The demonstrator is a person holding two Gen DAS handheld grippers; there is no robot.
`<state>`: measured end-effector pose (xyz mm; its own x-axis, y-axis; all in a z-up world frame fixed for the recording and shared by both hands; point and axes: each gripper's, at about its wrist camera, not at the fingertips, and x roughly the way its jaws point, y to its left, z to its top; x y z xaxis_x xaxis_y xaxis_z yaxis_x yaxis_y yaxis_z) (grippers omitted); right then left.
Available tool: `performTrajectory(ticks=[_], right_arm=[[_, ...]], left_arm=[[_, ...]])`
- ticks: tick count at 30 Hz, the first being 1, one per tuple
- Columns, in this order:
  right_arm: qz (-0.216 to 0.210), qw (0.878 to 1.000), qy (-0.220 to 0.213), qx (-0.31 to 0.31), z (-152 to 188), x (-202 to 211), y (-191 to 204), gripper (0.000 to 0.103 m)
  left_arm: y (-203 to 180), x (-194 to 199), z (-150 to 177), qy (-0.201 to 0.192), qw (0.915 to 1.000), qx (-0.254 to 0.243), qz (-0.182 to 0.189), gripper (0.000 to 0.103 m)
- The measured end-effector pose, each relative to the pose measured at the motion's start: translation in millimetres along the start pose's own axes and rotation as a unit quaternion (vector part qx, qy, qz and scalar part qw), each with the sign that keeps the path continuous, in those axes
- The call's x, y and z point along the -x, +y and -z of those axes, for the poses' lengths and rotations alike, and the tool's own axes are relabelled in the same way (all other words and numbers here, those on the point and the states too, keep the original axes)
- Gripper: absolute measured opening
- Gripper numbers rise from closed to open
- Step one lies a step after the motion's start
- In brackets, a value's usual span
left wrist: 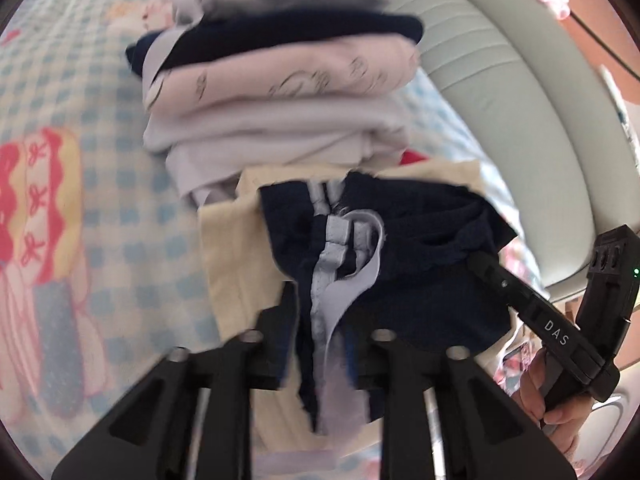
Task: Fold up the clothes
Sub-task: 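Carry the folded pants with both tools onto the cream cloth beside the clothes stack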
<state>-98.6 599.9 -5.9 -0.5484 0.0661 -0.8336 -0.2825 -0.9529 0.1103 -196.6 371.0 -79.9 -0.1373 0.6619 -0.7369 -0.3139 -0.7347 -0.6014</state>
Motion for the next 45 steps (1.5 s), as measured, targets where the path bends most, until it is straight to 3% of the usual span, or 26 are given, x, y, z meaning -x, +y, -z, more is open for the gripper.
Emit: performTrajectory(ticks=[5, 9, 11, 15, 19, 21, 23, 24, 25, 26, 29, 32, 36, 39, 43, 45], right_arm=[[0.001, 0.999, -0.048, -0.023, 3, 25, -1, 0.022], [0.007, 0.996, -0.076, -0.035, 0, 40, 0, 0.022], [0.003, 0.997, -0.077, -0.030, -3, 41, 3, 0.022], [-0.005, 0.997, -0.069, -0.014, -3, 39, 9, 0.022], [-0.007, 0.999, -0.052, 0.000, -6, 25, 14, 0.022], [0.008, 0.999, -0.044, -0.005, -4, 17, 14, 0.022], [0.023, 0.999, -0.036, -0.012, -3, 7, 12, 0.022], [0.030, 0.999, -0.029, -0.014, -1, 1, 11, 0.022], [0.035, 0.999, -0.022, -0.015, 1, -4, 10, 0.022], [0.041, 0.999, -0.013, -0.014, 3, -12, 9, 0.022], [0.045, 0.999, -0.013, -0.016, 8, -15, 6, 0.022], [0.042, 0.999, -0.020, -0.021, 7, -12, 6, 0.023], [0.045, 0.999, -0.012, -0.014, 5, -17, 7, 0.024], [0.039, 0.999, -0.002, -0.021, 5, -23, 2, 0.025], [0.031, 0.999, -0.003, -0.033, 3, -18, 1, 0.027], [0.033, 0.998, -0.006, -0.045, 3, -12, 4, 0.036]], left_arm=[[-2, 26, 0, -0.049, 0.9987, -0.013, 0.008, 0.045], [-2, 43, -4, -0.099, 0.9945, -0.024, -0.025, 0.047], [4, 39, -12, -0.082, 0.9964, -0.018, -0.013, 0.053], [8, 35, -29, -0.049, 0.9984, -0.028, -0.009, 0.053], [-6, 36, -12, -0.052, 0.9956, -0.078, -0.006, 0.050], [-13, 30, 0, -0.053, 0.9937, -0.099, -0.009, 0.044], [-18, 29, 10, -0.084, 0.9891, -0.113, -0.043, 0.034], [-19, 35, 16, -0.122, 0.9836, -0.115, -0.067, 0.028], [-22, 45, 22, -0.158, 0.9777, -0.119, -0.072, 0.028], [-24, 48, 25, -0.162, 0.9780, -0.118, -0.055, 0.028], [-32, 35, 26, -0.129, 0.9833, -0.127, -0.022, 0.028], [-40, -3, 24, -0.062, 0.9849, -0.152, -0.053, 0.028], [-32, -19, 19, -0.031, 0.9886, -0.135, -0.057, 0.033], [-22, -15, 12, -0.026, 0.9913, -0.113, -0.062, 0.043], [-10, 2, 8, -0.039, 0.9928, -0.096, -0.059, 0.043], [-4, 15, 8, -0.046, 0.9942, -0.084, -0.049, 0.042]])
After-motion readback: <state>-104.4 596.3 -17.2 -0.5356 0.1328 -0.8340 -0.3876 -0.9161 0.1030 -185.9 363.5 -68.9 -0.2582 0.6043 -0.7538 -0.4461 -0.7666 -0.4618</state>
